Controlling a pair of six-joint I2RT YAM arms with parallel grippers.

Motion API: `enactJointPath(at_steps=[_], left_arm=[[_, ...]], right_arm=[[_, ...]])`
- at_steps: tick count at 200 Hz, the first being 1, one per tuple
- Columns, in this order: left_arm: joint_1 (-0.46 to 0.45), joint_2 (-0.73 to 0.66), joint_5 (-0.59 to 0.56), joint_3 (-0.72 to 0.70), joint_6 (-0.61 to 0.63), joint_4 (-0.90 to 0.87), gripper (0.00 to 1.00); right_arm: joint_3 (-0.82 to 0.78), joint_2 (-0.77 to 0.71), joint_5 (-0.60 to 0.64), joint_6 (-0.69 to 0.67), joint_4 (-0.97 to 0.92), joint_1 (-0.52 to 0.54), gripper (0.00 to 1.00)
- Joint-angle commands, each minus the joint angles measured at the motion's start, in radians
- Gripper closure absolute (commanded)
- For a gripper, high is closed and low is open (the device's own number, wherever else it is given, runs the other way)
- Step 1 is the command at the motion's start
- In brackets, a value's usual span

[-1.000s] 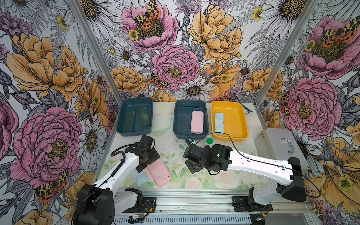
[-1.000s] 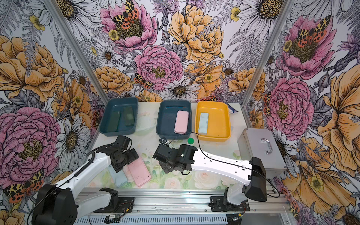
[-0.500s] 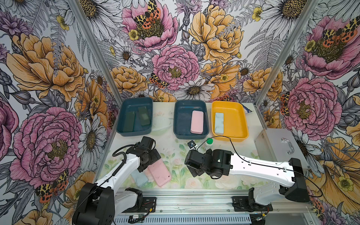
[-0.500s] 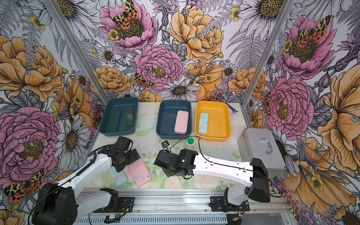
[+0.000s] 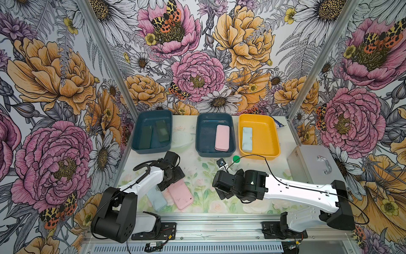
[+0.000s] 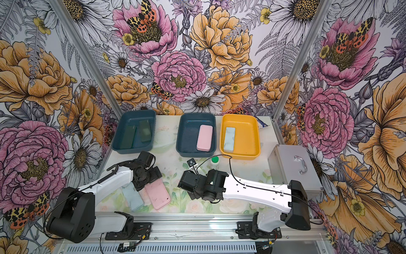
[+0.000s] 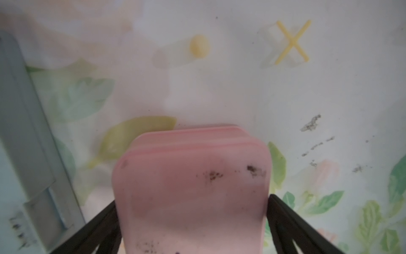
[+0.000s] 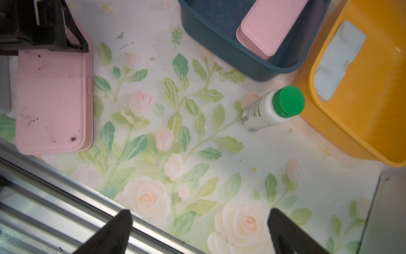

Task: Place the pencil cases by color into the storage box
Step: Pick up the pencil case from the center of the board.

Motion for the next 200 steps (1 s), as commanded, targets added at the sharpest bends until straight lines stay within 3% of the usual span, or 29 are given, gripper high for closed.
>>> enactJointPath(at_steps=[1,81,114,154,200], left_arm=[[-0.022,0.043,-0.032,0.028,0.026,0.022,0.01],[-0.053,0.17,-0.01,0.121,0.104,0.017,0.01],[-0.099,0.196,0.0,0.199,0.181,-0.005,0.1],[-0.165,0.116,-0.024,0.288,0.283,-0.076,0.1],[-0.178,0.0,-0.014,0.438,0.372,-0.228,0.11]], right_arm=[[-0.014,-0.027,0.028,0.036,-0.003,0.006,0.01],[-0.04,-0.052,0.042,0.071,-0.002,-0.008,0.01],[-0.073,-0.097,0.034,0.094,-0.002,-0.03,0.01],[-0.127,-0.195,0.018,0.112,-0.004,-0.056,0.01],[-0.19,-0.299,0.035,0.126,-0.029,-0.061,0.03]])
